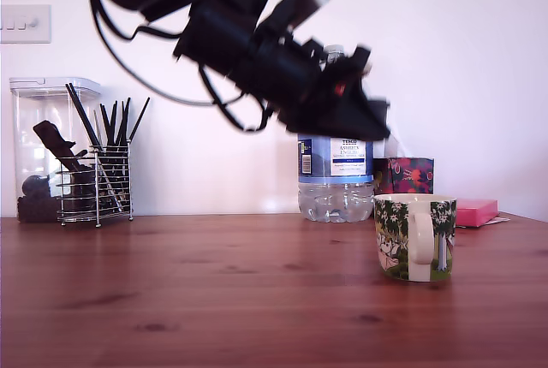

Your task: Pick up the coffee capsules from the table one by one and drop them inside the nearest coffee cup

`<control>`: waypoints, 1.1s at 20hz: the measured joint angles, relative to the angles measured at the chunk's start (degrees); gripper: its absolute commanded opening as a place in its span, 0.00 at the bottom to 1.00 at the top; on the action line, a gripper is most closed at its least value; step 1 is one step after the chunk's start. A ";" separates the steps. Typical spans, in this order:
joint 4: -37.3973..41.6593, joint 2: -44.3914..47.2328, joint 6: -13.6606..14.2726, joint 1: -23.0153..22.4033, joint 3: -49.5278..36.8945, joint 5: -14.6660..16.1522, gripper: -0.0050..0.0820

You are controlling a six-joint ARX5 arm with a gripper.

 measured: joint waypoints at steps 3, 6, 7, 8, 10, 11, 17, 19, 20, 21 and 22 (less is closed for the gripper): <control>-6.47 2.64 0.83 -0.26 10.03 -0.15 0.10; -14.56 7.28 0.85 -0.48 17.49 -0.15 0.10; -17.03 9.22 0.87 -0.68 19.52 -0.17 0.10; -19.91 11.45 0.87 -0.70 21.70 -0.22 0.10; -24.09 14.53 0.90 -0.85 24.68 -0.44 0.10; -25.55 15.82 0.94 -1.03 25.86 -0.55 0.10; -27.91 16.92 1.70 -2.14 27.15 -1.03 0.15; -27.98 16.92 2.08 -2.14 27.15 -1.03 0.32; -28.22 16.92 2.08 -2.12 27.15 -1.05 0.44; -28.46 16.92 2.12 -2.12 27.15 -1.05 0.62; -28.55 16.92 2.14 -2.12 27.15 -1.05 0.81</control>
